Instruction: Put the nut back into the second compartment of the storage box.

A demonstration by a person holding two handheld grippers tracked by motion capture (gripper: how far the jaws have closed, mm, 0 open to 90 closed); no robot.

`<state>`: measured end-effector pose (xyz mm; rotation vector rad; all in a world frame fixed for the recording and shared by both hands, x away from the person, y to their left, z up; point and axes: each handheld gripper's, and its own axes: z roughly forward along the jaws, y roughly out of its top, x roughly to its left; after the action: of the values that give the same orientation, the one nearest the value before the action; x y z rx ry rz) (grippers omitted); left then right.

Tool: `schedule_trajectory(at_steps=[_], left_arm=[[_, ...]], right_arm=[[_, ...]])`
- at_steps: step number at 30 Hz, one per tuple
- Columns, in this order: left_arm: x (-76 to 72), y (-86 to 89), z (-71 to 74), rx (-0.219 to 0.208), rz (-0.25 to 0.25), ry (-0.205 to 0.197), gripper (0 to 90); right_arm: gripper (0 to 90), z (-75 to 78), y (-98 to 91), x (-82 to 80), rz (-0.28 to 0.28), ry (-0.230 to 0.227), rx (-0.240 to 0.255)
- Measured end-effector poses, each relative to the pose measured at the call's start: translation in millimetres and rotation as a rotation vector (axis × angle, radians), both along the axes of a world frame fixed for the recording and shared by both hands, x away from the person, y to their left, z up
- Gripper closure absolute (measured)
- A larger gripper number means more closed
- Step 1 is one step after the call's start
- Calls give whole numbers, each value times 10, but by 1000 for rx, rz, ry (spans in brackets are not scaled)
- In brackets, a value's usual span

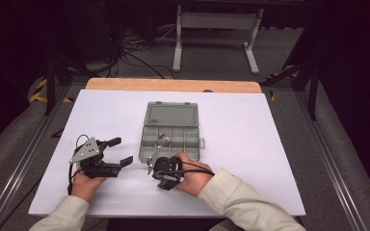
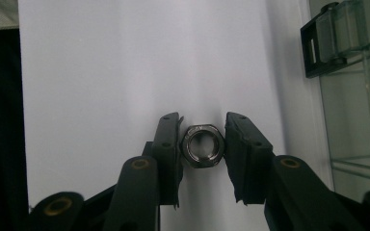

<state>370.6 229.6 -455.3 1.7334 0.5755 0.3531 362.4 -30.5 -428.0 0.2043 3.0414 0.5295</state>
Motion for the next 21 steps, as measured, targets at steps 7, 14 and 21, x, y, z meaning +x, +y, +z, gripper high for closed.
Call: schedule_trajectory(at_steps=[7,14,21], left_arm=[[-1,1,1,0,0,0,136],[0,1,0,0,0,0,136],[-1,1,1,0,0,0,137]], right_arm=[[705,70,3,-9,3,-4,0],[705,192,15,-26,17,-27,11],[706,366,19,1,23,-39,32]])
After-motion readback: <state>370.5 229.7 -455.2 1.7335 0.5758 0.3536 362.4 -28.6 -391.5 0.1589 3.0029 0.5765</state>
